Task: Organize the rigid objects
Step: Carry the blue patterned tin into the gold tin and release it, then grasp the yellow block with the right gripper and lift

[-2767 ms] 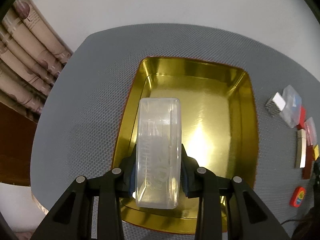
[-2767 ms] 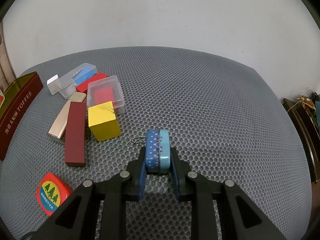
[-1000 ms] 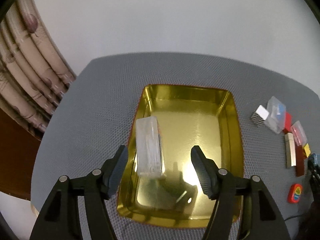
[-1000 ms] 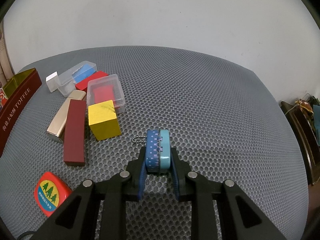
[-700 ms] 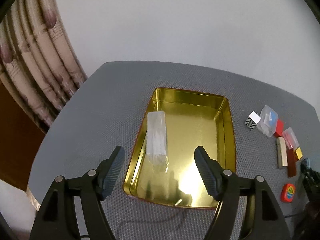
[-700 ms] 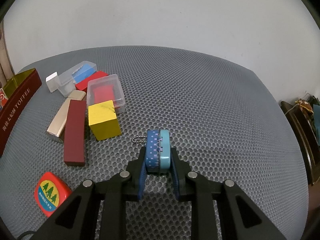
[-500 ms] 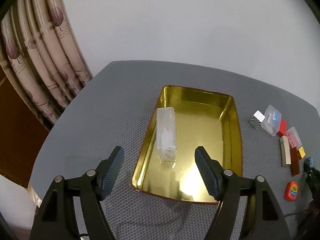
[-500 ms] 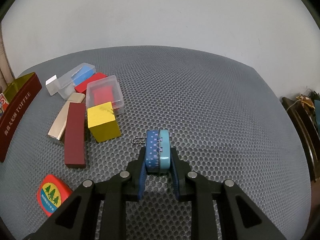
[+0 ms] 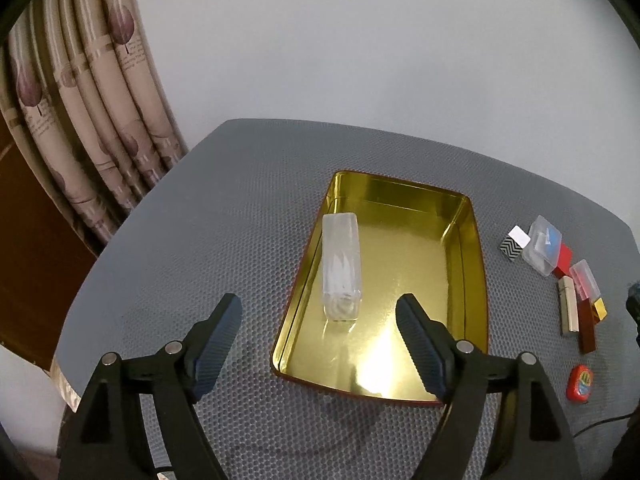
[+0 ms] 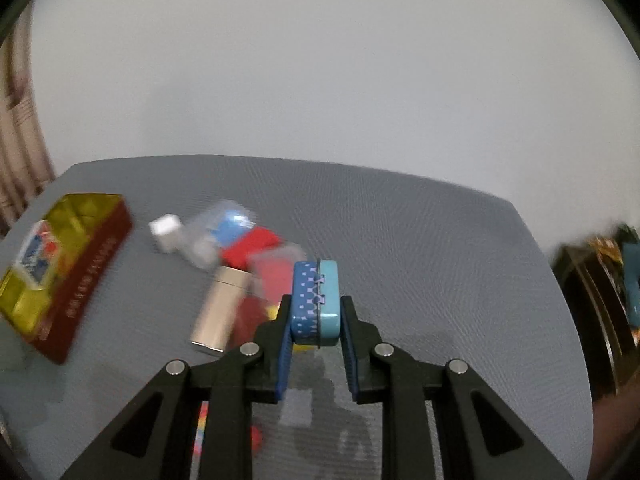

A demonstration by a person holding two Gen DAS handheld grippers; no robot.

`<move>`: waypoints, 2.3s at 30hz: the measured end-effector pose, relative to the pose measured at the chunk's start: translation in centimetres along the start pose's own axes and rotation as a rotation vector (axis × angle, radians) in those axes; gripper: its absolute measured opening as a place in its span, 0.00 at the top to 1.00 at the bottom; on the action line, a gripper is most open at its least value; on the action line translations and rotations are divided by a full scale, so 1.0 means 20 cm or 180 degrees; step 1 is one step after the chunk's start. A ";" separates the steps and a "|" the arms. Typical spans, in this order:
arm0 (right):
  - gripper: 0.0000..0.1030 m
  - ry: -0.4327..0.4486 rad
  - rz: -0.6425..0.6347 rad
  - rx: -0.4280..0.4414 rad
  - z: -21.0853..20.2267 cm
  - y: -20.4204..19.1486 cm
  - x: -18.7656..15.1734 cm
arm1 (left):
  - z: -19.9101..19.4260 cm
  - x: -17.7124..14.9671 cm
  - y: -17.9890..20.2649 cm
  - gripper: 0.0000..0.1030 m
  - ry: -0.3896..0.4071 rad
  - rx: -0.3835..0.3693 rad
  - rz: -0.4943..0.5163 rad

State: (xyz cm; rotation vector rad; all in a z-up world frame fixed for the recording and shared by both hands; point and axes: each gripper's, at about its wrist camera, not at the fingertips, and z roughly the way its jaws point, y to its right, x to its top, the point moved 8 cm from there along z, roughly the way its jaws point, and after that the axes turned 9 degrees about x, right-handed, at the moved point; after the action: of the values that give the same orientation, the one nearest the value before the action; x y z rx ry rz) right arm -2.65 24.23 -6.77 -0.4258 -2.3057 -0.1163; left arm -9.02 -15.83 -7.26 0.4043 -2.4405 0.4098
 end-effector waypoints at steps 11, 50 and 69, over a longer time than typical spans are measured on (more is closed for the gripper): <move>0.79 -0.0127 -0.0626 0.0802 0.21 -0.88 0.22 | 0.01 0.02 -0.08 0.23 -0.0001 0.0096 -0.0112; 0.79 -0.0793 -0.1145 0.1036 0.74 -1.62 0.19 | 0.18 0.01 -0.50 0.23 -0.0278 0.0297 -0.0712; 0.64 -0.0795 -0.1144 0.0880 0.72 -1.58 0.16 | 0.17 0.01 -0.51 0.23 -0.0291 0.0269 -0.0728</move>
State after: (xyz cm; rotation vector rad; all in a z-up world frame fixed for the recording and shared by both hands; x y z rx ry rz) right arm -25.29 -1.47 -13.06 0.1248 -2.5767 0.0847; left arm -6.98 -26.45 -7.73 0.7449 -2.4346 0.4039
